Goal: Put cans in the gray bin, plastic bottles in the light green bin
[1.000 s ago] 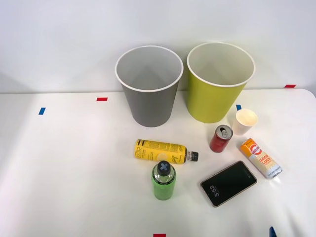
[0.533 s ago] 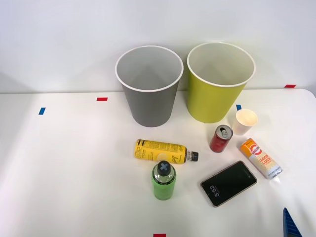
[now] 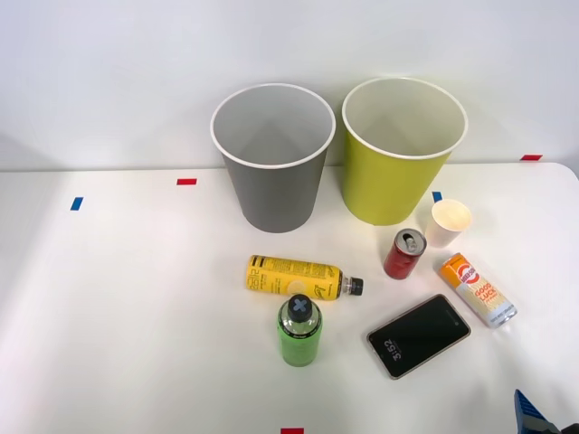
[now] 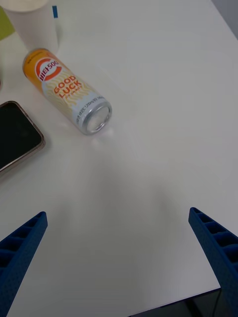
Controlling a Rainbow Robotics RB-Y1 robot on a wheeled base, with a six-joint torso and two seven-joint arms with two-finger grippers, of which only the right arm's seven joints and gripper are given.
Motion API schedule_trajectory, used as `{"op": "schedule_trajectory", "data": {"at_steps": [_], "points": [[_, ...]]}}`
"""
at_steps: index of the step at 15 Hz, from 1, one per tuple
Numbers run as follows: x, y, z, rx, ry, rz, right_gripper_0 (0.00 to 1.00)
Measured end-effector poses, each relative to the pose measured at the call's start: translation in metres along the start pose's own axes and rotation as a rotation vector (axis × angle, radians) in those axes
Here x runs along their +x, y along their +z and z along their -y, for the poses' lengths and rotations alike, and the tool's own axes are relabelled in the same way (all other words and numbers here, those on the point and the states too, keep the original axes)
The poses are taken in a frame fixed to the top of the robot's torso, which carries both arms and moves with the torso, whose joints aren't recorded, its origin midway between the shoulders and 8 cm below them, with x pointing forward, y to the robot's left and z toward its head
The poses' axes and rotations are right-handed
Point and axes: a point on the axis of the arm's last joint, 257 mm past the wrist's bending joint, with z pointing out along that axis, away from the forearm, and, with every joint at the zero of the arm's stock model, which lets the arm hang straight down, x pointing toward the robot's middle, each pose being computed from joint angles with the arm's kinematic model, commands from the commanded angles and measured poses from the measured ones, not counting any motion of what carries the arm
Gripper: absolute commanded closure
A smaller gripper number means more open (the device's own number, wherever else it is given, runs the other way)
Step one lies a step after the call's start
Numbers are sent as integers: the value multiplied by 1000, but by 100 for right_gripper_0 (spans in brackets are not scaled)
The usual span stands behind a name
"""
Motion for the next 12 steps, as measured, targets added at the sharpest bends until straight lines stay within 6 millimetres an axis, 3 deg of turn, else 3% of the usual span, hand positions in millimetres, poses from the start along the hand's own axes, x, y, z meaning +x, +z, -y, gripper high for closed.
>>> {"op": "schedule_trajectory", "data": {"at_steps": [4, 8, 12], "points": [[-30, 21, -30, -98, 63, -59, 0], [-55, 27, -55, -184, 125, -118, 0], [-84, 31, -65, -206, -6, -108, 0]]}}
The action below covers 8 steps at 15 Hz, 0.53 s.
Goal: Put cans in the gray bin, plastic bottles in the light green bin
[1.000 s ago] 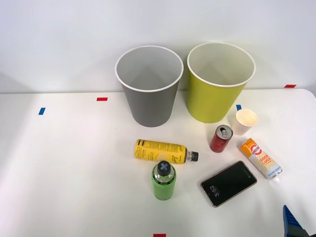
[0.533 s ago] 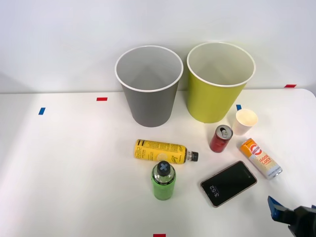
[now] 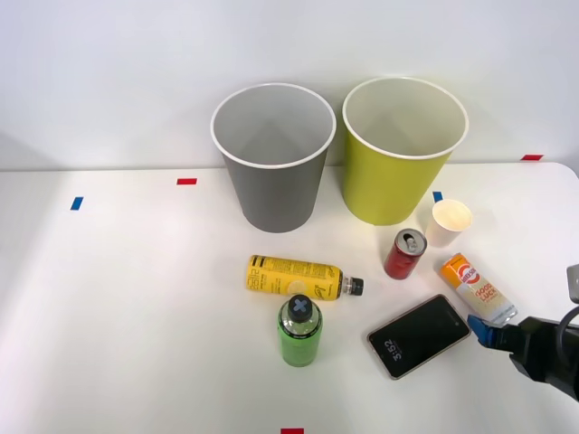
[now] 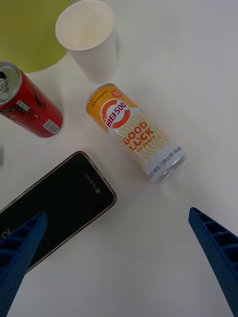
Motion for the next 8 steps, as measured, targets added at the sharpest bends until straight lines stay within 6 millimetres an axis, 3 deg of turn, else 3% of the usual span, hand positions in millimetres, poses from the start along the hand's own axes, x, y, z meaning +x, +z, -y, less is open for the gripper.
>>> {"op": "schedule_trajectory", "data": {"at_steps": [3, 8], "points": [[-31, 3, -20, -55, -171, 54, 0], [-52, 33, -3, -19, -316, 9, 0]]}}
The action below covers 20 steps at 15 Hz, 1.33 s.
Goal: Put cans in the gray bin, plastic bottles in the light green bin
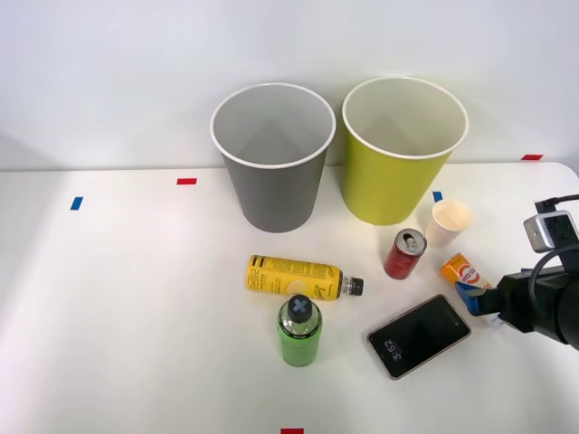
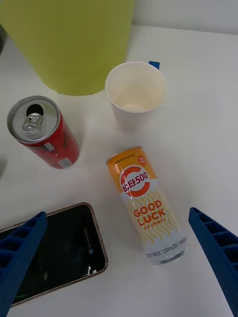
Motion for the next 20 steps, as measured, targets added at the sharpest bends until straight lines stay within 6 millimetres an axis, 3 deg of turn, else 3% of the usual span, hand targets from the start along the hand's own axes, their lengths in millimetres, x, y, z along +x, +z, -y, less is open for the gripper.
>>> {"op": "schedule_trajectory", "data": {"at_steps": [3, 12, 20], "points": [[0, 2, 9, 34, -22, -66, 0], [-3, 35, 35, 51, -3, -129, 0], [2, 57, 30, 59, -97, -177, 0]]}}
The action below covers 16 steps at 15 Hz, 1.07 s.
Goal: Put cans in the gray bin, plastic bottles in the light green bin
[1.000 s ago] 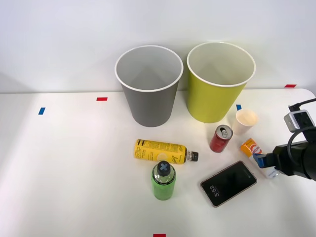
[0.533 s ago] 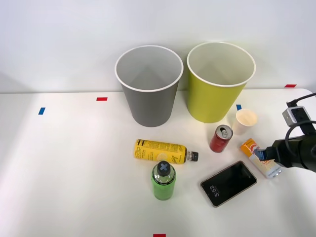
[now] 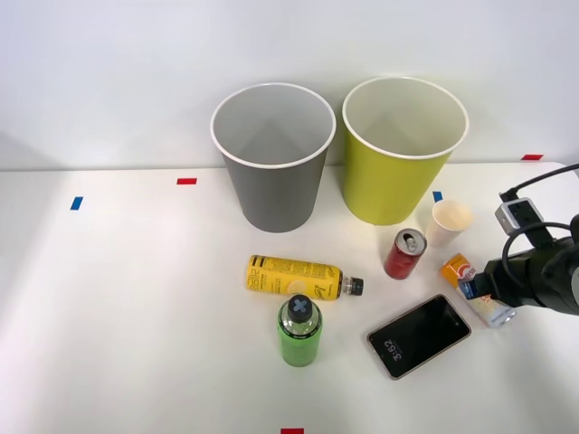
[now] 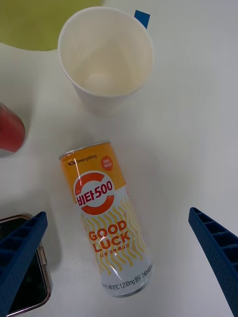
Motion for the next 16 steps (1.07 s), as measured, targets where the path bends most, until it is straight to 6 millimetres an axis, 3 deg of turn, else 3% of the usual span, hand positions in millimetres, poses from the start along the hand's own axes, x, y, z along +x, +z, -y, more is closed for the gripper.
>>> {"op": "schedule_trajectory", "data": {"at_steps": [6, 16], "points": [[2, 27, -6, 5, -46, -25, 0], [3, 52, -12, -12, -68, -45, 0]]}}
